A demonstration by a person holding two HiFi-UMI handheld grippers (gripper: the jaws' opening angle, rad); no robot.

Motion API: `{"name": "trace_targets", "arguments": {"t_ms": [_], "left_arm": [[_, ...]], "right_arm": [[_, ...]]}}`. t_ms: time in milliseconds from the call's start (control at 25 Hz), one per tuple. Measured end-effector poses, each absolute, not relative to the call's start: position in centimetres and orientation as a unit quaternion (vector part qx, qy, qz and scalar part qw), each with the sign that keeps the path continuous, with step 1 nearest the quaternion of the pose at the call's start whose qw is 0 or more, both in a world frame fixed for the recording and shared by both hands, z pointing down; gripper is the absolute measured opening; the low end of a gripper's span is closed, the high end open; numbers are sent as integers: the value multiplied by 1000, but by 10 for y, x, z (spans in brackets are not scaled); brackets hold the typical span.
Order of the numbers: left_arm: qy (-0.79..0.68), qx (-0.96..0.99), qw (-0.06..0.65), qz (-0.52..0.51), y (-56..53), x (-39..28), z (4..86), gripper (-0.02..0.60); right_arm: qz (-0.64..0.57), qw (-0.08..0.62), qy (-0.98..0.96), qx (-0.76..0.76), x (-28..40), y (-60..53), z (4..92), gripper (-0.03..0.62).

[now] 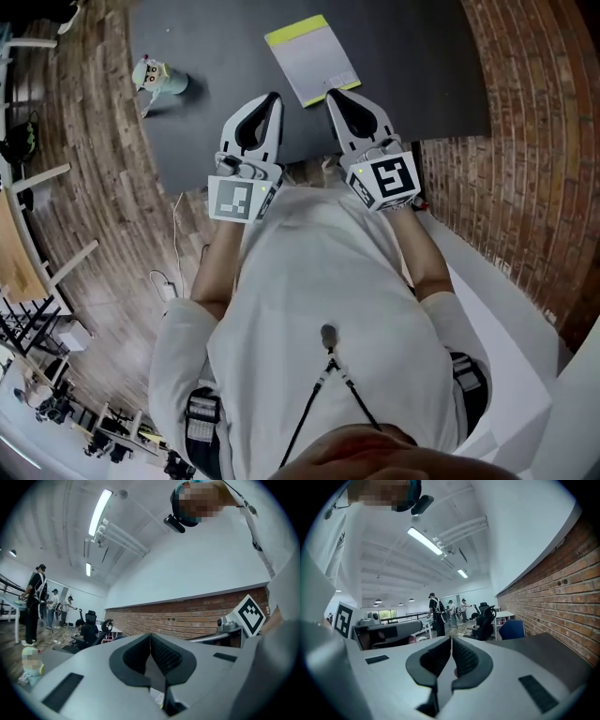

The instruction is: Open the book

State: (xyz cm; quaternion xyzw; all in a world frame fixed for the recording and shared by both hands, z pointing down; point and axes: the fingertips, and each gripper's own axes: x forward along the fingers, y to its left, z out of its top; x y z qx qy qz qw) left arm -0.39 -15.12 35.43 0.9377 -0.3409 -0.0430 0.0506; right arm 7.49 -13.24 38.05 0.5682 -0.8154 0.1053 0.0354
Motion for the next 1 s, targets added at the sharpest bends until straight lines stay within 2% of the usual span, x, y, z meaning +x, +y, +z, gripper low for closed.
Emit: {"name": "trace_targets", "arguments": {"t_ms": [400, 1000], "left_arm": [[-390, 919, 50, -34, -172, 16, 370, 23], [-463, 883, 65, -37, -212, -13, 389, 23]], "right_arm": [[144, 91, -845, 508, 86, -166, 447, 38], [156, 251, -850, 437, 59, -197, 597, 38]]}}
